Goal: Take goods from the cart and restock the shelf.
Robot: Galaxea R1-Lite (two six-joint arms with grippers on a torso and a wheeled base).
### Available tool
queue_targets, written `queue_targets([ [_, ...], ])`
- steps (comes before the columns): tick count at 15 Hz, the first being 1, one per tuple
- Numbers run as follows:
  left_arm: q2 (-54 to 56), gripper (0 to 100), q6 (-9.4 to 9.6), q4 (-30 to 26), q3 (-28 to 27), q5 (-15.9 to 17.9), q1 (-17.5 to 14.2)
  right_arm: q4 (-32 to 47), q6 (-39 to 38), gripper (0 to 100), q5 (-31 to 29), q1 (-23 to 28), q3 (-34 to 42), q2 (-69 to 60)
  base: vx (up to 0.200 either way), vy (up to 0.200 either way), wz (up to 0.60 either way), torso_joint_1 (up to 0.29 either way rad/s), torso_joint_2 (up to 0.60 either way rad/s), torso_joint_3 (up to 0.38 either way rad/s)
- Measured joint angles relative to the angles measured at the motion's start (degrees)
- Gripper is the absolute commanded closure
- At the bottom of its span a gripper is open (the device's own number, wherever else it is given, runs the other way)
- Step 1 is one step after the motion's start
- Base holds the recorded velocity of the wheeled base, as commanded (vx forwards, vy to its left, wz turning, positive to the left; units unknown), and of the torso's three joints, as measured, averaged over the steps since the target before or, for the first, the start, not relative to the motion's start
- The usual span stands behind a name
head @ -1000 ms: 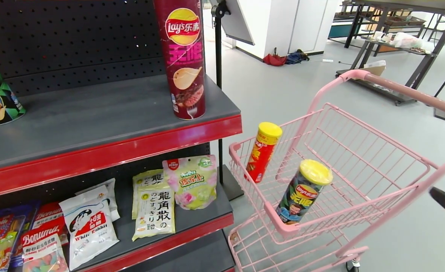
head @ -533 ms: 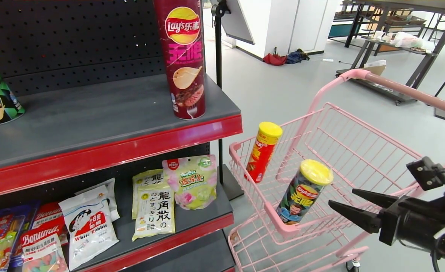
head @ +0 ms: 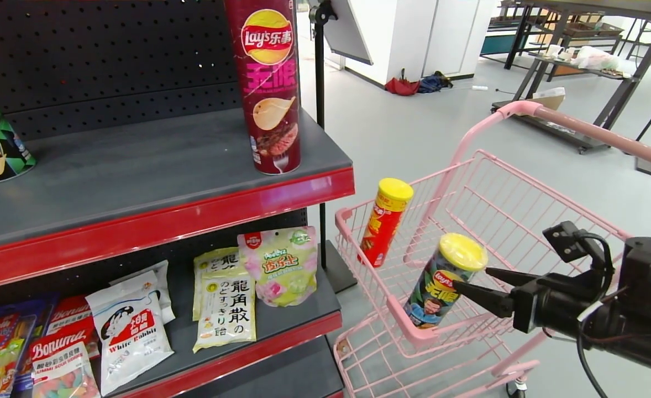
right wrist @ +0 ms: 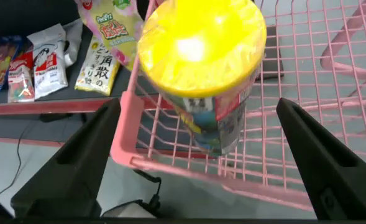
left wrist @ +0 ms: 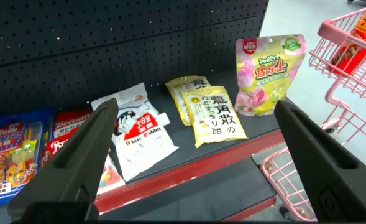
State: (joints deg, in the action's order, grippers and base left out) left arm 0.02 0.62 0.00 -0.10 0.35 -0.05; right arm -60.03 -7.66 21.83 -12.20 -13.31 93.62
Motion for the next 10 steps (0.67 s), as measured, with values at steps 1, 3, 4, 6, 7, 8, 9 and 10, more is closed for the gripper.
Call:
queue_targets([
  [1, 0.0, 0, 0.0, 0.0, 0.0, 0.0, 0.0, -2.97, 0.05, 0, -0.05, 0.0, -0.24, 2.4, 0.0, 0.0, 0.0, 0.0, 0.0, 0.0],
  [3, 0.0, 0, 0.0, 0.0, 0.0, 0.0, 0.0, -8.37, 0.11, 0, -0.05, -0.11, -0.57, 6.84, 0.0, 0.0, 0.0, 0.0, 0.0, 0.0],
  [4, 0.0, 0, 0.0, 0.0, 0.0, 0.0, 0.0, -10.7, 0.11, 0, -0.05, -0.2, -0.94, 9.16, 0.0, 0.0, 0.0, 0.0, 0.0, 0.0],
  [6, 0.0, 0, 0.0, 0.0, 0.0, -0.02, -0.02, -13.65, 0.11, 0, -0.02, -0.41, -1.87, 12.82, 0.0, 0.0, 0.0, 0.0, 0.0, 0.0],
  [7, 0.0, 0, 0.0, 0.0, 0.0, 0.0, -0.02, -14.01, 0.05, 0, 0.0, -0.66, -2.54, 14.15, 0.0, 0.0, 0.0, 0.0, 0.0, 0.0],
  [8, 0.0, 0, 0.0, 0.0, 0.0, 0.0, -0.02, -13.96, 0.02, 0, -0.02, -0.94, -3.24, 15.19, 0.0, 0.0, 0.0, 0.0, 0.0, 0.0],
  [9, 0.0, 0, 0.0, 0.0, 0.0, 0.0, 0.0, -14.12, 0.0, 0, -0.05, -1.22, -4.24, 16.08, 0.0, 0.0, 0.0, 0.0, 0.0, 0.0],
  [10, 0.0, 0, 0.0, 0.0, 0.0, 0.0, 0.02, -14.04, 0.0, 0, -0.07, -1.49, -5.27, 17.02, 0.0, 0.0, 0.0, 0.0, 0.0, 0.0],
])
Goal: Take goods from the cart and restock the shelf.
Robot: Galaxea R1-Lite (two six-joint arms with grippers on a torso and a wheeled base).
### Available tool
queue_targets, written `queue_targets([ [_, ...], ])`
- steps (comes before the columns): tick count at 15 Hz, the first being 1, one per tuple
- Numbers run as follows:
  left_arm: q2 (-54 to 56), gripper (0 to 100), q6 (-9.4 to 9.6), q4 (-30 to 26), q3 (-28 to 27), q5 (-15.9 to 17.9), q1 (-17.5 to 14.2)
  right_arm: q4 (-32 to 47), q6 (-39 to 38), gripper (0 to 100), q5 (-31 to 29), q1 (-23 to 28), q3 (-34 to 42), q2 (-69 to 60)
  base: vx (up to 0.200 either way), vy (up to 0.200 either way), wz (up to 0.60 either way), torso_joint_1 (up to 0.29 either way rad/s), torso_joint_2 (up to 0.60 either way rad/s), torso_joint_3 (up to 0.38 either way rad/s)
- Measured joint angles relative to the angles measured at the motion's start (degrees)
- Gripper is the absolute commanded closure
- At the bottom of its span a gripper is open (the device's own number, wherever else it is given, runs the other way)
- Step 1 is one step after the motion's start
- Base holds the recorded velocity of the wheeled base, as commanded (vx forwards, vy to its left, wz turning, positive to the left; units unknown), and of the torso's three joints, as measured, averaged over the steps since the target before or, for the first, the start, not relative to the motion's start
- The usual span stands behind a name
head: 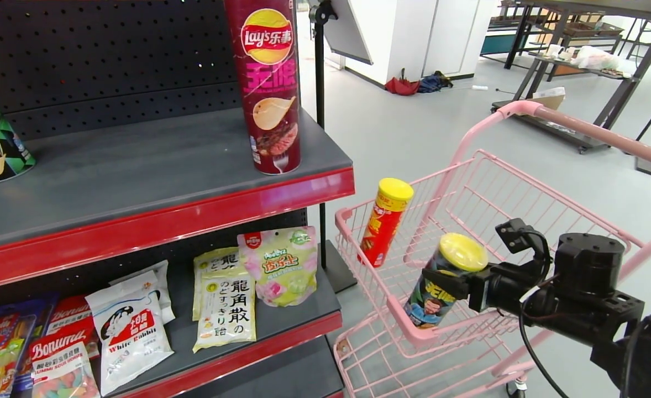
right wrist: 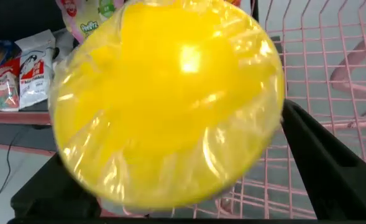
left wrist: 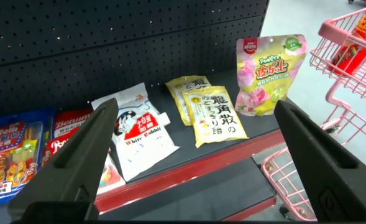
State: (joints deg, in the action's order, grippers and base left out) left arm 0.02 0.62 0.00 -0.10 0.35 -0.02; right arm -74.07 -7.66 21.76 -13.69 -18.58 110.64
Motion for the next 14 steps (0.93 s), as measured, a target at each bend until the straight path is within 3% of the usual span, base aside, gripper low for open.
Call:
queue_targets([
  [2, 0.0, 0, 0.0, 0.0, 0.0, 0.0, 0.02, -0.02, -0.04, 0, -0.2, -0.34, -1.27, 1.34, 0.0, 0.0, 0.0, 0.0, 0.0, 0.0],
  [3, 0.0, 0, 0.0, 0.0, 0.0, 0.0, 0.0, 0.0, -0.06, 100, -0.39, -0.63, -1.68, 1.95, 0.0, 0.0, 0.0, 0.0, 0.0, 0.0],
  [10, 0.0, 0, 0.0, 0.0, 0.0, -0.02, 0.02, -0.35, 0.02, 100, -1.01, -1.0, -3.63, 3.96, 0.0, 0.0, 0.0, 0.0, 0.0, 0.0],
  [14, 0.0, 0, 0.0, 0.0, 0.0, -0.02, 0.0, 5.4, 0.6, 100, -2.68, -1.02, -7.38, -1.27, 0.0, 0.0, 0.0, 0.0, 0.0, 0.0],
])
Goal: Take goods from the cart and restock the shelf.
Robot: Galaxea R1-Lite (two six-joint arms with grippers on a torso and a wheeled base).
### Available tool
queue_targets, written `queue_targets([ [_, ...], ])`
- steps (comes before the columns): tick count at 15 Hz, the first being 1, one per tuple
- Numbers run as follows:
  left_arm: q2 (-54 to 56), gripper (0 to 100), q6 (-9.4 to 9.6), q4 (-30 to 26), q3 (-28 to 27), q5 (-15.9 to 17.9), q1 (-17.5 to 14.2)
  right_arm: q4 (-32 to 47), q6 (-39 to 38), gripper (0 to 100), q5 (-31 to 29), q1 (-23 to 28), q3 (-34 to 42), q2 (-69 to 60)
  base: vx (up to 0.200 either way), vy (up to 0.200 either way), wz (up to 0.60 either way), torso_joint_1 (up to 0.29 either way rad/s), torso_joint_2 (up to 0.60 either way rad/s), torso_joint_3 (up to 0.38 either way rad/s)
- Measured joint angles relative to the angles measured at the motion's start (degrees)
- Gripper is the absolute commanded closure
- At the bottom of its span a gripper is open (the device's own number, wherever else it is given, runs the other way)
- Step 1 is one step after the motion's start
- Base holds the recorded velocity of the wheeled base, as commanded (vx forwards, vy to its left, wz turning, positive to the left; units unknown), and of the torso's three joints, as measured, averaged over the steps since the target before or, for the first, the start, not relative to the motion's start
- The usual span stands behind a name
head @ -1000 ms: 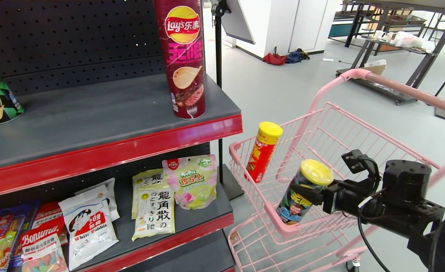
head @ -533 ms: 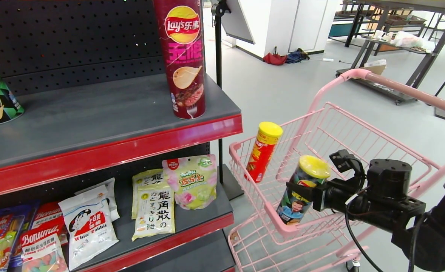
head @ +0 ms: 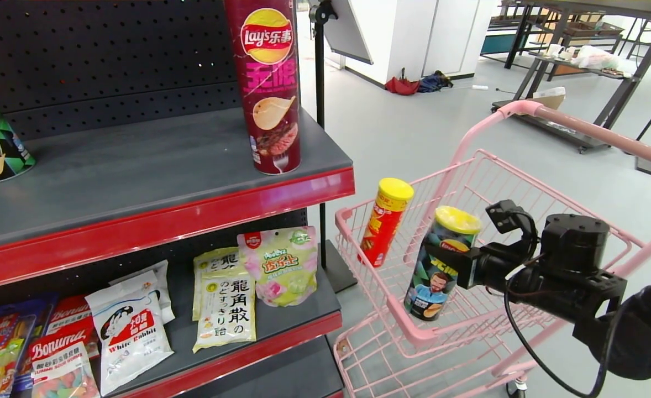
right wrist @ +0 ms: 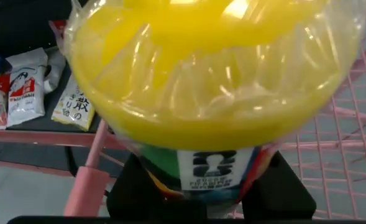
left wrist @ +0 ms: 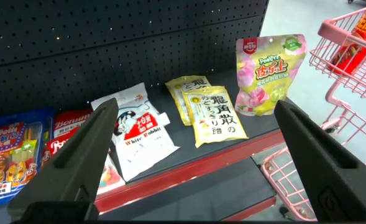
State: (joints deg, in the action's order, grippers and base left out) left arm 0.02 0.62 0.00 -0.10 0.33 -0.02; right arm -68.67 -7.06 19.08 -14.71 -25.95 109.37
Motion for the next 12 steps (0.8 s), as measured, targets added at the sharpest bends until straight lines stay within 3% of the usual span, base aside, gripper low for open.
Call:
queue_targets([
  [7, 0.0, 0, 0.0, 0.0, 0.0, 0.0, 0.0, 34.27, 5.56, 100, -1.84, 1.63, -13.54, -26.42, 0.0, 0.0, 0.0, 0.0, 0.0, 0.0],
  [12, 0.0, 0, -0.07, -0.05, 0.0, 0.0, 0.02, 63.96, 6.99, 100, -16.26, 5.33, -13.98, -53.48, 0.0, 0.0, 0.0, 0.0, 0.0, 0.0],
])
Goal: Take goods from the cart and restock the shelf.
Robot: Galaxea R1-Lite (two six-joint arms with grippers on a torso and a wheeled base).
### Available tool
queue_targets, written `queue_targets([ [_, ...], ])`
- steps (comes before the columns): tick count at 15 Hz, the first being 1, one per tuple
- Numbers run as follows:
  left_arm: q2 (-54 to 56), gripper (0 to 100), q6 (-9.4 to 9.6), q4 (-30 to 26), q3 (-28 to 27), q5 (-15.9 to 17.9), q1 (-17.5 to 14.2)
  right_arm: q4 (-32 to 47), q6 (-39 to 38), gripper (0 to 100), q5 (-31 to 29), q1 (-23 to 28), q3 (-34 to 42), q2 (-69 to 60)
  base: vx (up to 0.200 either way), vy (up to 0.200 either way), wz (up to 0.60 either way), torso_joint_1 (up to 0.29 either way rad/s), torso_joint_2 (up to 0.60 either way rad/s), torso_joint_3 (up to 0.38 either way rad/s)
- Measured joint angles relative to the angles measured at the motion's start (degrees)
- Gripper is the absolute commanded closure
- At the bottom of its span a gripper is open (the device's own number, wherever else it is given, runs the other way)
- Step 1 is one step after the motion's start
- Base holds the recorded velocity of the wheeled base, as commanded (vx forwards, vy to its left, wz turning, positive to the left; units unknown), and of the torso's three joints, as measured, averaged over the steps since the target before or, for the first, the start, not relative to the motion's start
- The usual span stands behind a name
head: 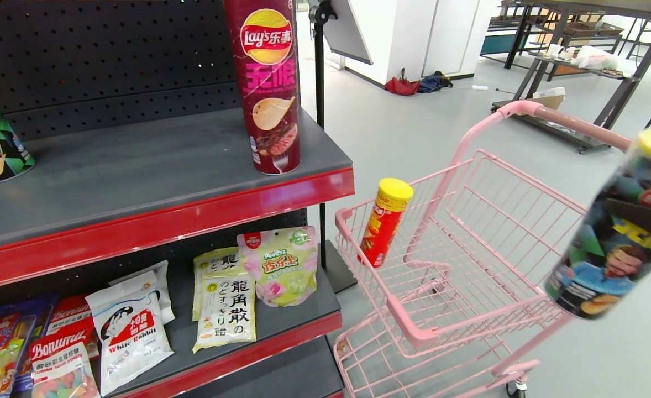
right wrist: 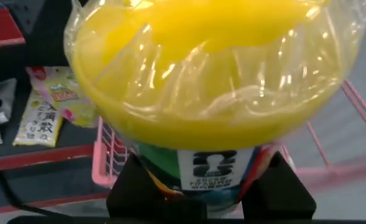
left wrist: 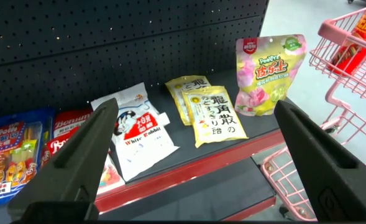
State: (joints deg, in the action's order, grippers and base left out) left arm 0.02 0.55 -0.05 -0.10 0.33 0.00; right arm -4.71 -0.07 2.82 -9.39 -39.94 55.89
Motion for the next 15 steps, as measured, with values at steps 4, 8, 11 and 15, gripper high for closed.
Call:
queue_targets([
  [4, 0.0, 0, -0.01, 0.02, 0.0, 0.0, 0.0, 15.15, 0.29, 100, -3.83, 5.45, 5.9, -20.92, 0.0, 0.0, 0.0, 0.0, 0.0, 0.0],
  [8, 0.0, 0, -0.04, 0.05, 0.0, 0.02, -0.02, 17.83, 3.19, 100, -5.08, 7.18, 12.19, -32.59, 0.0, 0.0, 0.0, 0.0, 0.0, 0.0],
  [11, 0.0, 0, -0.11, 0.05, 0.0, 0.02, -0.05, 17.79, 3.44, 100, -5.13, 7.39, 13.42, -35.32, 0.0, 0.0, 0.0, 0.0, 0.0, 0.0],
  [15, 0.0, 0, -0.12, 0.05, 0.0, 0.0, 0.0, 17.79, 4.19, 100, -5.17, 7.39, 14.67, -36.68, 0.0, 0.0, 0.0, 0.0, 0.0, 0.0],
])
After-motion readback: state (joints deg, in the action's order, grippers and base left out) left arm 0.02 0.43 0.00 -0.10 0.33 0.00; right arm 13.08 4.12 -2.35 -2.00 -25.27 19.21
